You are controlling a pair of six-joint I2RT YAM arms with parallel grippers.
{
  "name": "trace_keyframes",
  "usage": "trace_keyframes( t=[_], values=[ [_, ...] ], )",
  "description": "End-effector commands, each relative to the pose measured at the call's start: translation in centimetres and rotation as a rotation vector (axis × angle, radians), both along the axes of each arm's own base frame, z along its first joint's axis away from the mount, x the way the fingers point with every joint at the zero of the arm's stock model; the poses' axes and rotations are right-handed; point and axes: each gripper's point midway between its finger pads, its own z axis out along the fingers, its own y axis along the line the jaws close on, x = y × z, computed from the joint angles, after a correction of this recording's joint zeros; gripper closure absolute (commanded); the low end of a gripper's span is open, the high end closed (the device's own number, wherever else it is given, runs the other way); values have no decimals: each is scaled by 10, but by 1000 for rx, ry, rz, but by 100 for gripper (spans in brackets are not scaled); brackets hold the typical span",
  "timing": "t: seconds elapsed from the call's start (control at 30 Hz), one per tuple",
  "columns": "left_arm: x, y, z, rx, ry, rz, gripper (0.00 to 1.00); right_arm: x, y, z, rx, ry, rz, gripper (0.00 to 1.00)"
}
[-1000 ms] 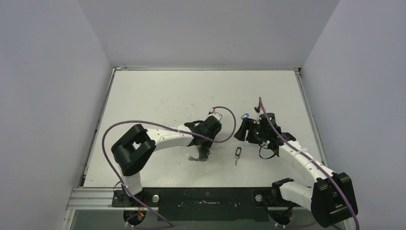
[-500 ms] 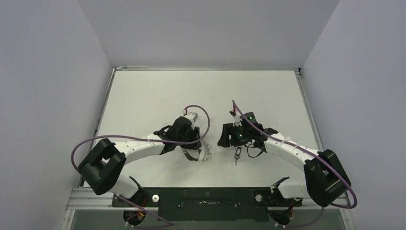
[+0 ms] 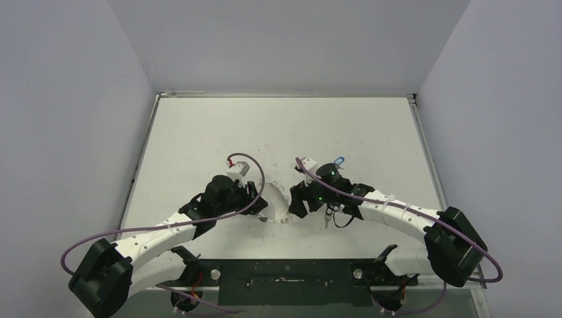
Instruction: Put the keys on the keyring
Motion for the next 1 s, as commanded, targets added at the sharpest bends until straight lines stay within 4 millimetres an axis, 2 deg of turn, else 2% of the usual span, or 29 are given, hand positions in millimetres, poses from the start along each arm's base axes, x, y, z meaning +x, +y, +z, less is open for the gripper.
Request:
trace_keyframes(
  t=[0.0, 0.2, 0.43, 0.57, 0.7, 0.97],
  values=[
    [5, 4, 23, -34, -108, -14, 57, 13, 22, 35, 25, -245, 86, 27],
    [2, 10, 31, -36, -174, -34, 57, 5, 45, 43, 80, -371, 203, 27],
    [-6, 11, 32, -41, -183, -65, 56, -8, 61, 37, 64, -441, 381, 31],
    [-9, 14, 32, -39, -179, -63, 55, -12, 62, 23, -3, -452, 449, 36],
    [-8, 22, 30, -12, -187, -36, 54, -13, 58, 11, -79, -421, 472, 47],
    [-10, 27, 32, -15, -221, -22, 53, -19, 58, -8, -179, -390, 533, 50]
  ],
)
